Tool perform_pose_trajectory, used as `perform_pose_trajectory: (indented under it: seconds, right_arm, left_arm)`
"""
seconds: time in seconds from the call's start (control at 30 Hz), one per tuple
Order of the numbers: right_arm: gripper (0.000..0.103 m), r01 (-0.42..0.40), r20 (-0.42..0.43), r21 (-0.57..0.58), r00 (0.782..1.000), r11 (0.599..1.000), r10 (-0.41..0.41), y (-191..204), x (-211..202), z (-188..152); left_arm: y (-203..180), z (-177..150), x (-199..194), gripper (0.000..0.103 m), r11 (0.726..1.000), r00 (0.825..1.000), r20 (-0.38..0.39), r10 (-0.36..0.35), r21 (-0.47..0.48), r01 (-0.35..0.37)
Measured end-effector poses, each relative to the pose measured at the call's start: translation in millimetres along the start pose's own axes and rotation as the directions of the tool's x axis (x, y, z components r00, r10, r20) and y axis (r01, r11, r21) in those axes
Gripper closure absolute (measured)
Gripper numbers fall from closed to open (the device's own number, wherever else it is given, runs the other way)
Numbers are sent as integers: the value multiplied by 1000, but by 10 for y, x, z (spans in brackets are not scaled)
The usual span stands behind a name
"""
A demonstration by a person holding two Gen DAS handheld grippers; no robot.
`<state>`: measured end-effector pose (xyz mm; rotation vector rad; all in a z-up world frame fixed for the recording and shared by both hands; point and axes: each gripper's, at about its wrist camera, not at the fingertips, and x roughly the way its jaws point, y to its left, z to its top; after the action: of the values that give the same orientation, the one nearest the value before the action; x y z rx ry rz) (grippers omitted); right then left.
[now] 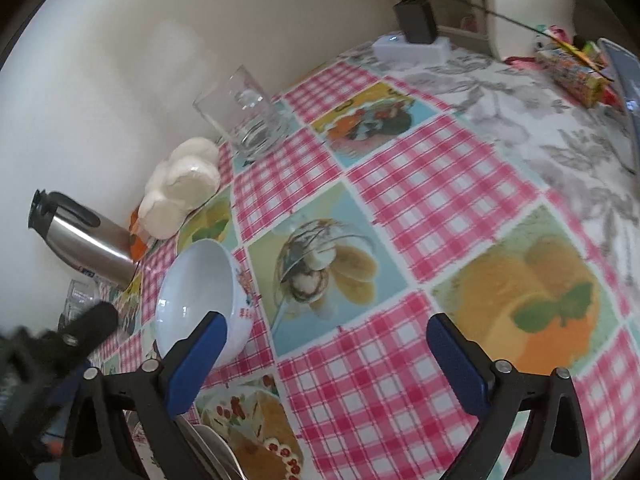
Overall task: Organize plates and bowls
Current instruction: 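Move the right tool to the rim of the pale blue bowl, then close the right gripper on the pale blue bowl rim and lift it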
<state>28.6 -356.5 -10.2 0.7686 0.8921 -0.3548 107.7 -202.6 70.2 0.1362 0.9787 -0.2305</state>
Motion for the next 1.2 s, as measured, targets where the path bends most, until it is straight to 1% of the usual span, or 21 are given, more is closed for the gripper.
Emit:
perform_pose_trajectory:
  seconds: [0.07,0.23,0.33,0.43,0.57,0.7,0.8,0.87,0.9,0.97,1.0,1.03,1.07,1.17,1.2]
  right_arm:
    - [7,-11,-7,-17,1000,1000,11,59,54,-15]
    - [16,-34,-31,-52,999,998,33,188,160,-66]
    - [26,-35,-33,-69,999,997,33,240,206,-85]
    - [38,-65,-38,-70,997,995,62,268,239,-93]
    - [52,-75,-35,-93,997,993,72,350,273,-95]
    - [61,-113,-66,-93,992,989,107,386,379,-96]
    - [71,-135,-58,-102,990,986,130,391,377,-79]
    - [78,-133,-53,-110,990,985,128,395,367,-77]
    - [80,-131,-54,-112,991,985,126,390,365,-73]
    - [89,-134,-63,-106,990,985,128,363,368,-67]
    - [91,-133,-69,-105,990,986,126,342,374,-66]
    - [91,-127,-73,-101,990,987,120,314,377,-60]
    - [91,-121,-78,-95,990,988,114,278,378,-52]
    - [93,-115,-85,-84,991,990,107,164,354,-11]
    - [93,-114,-82,-86,991,990,107,128,333,6]
  left_arm:
    - [3,-7,17,8,1000,1000,-2,3,-6,-3]
    - [48,-34,138,8,999,999,-37,10,-40,-12]
    - [64,-46,166,8,998,999,-43,23,-52,-25]
    - [88,-57,187,8,997,998,-46,34,-66,-37]
    - [101,-66,212,9,997,998,-54,33,-74,-37]
    - [101,-68,219,9,996,998,-53,39,-73,-43]
    - [94,-71,229,9,996,998,-54,40,-72,-44]
    - [83,-76,232,9,997,998,-54,42,-70,-45]
    - [78,-78,234,9,997,998,-54,40,-68,-44]
    - [63,-83,237,11,997,998,-55,38,-65,-42]
    - [54,-86,240,16,997,998,-56,36,-64,-40]
    - [50,-90,243,19,997,998,-59,34,-62,-38]
    - [45,-93,251,21,998,997,-64,32,-61,-35]
    - [24,-104,271,22,998,997,-69,28,-54,-31]
    - [17,-110,274,27,998,997,-70,25,-50,-29]
